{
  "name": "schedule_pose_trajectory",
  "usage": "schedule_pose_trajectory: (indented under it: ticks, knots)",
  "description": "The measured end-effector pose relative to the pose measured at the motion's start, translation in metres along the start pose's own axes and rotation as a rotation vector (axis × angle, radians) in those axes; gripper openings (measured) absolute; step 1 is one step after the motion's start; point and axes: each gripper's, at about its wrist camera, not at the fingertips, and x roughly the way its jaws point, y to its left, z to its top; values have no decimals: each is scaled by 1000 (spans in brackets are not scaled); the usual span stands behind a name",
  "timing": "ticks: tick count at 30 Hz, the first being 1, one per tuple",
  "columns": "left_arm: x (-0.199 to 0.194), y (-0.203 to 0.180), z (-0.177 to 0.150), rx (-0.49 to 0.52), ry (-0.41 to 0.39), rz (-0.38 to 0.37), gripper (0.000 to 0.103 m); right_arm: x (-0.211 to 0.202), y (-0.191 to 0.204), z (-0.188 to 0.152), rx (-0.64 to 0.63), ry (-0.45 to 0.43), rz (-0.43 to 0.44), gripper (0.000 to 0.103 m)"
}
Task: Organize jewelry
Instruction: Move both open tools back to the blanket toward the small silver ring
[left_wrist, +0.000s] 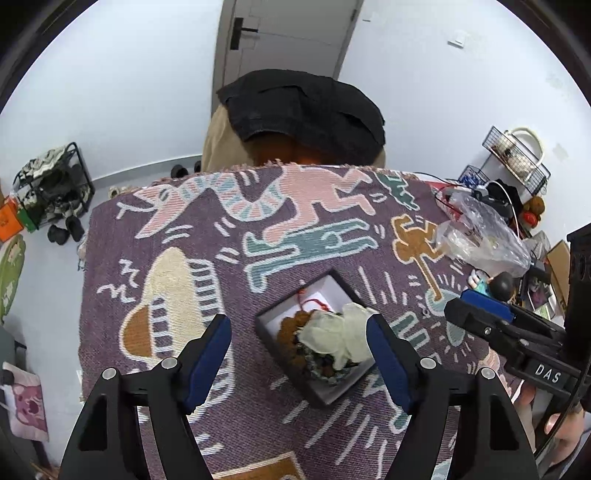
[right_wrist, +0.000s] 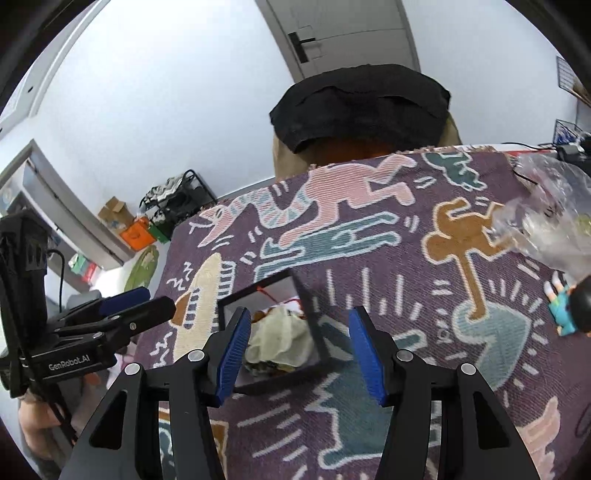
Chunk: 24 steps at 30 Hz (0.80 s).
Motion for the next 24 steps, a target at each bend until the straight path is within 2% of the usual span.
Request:
schedule_pose_trajectory:
  ticks: [11, 24]
  knots:
    - [21, -40, 7, 24, 1, -52, 76, -14, -54, -7, 61, -4, -23, 55]
    - [63, -95, 10, 134, 47, -97, 76, -3, -107, -19, 75, 54, -54, 55]
